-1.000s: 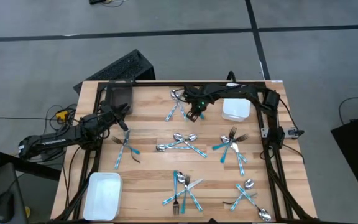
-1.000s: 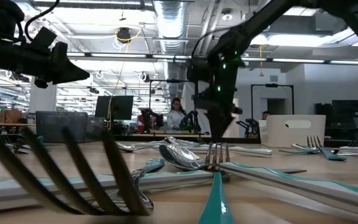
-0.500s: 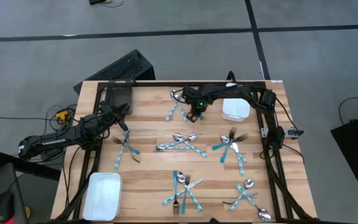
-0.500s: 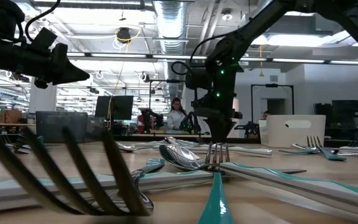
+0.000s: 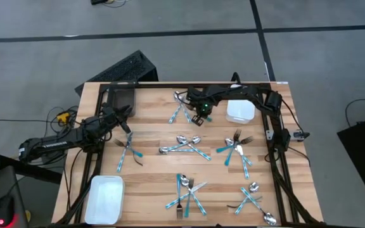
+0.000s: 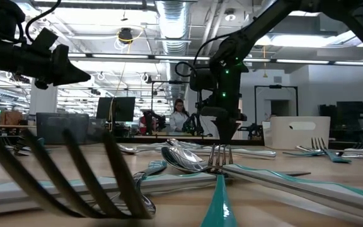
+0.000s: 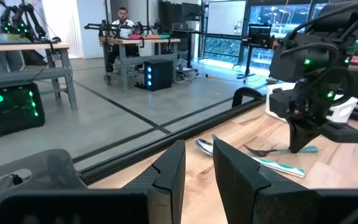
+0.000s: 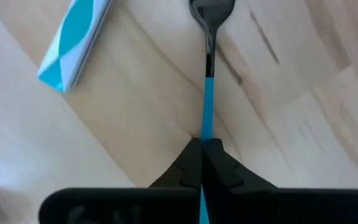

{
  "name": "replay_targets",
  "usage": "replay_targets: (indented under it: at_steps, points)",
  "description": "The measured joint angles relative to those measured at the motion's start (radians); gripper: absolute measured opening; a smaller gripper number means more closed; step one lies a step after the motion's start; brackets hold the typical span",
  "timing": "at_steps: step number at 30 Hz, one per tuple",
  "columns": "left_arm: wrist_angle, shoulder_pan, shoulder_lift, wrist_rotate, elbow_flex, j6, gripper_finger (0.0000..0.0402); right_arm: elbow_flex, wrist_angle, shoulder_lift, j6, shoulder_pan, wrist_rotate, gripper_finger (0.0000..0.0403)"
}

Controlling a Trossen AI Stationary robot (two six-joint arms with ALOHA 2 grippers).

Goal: Sort silverware by color (type)
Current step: Put the blue fork into the top white bin

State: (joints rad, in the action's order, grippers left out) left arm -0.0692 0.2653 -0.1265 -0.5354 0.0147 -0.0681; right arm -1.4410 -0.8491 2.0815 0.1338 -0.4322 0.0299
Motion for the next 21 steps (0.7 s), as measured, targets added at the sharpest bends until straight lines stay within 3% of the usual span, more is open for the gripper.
replay_targets:
  at_steps: [21]
  points:
    - [0.000,0.000,0.000,0.001,0.000,-0.006,0.0071,0.009,0.047,-0.233,0.017,-0.012,-0.002,0.0019]
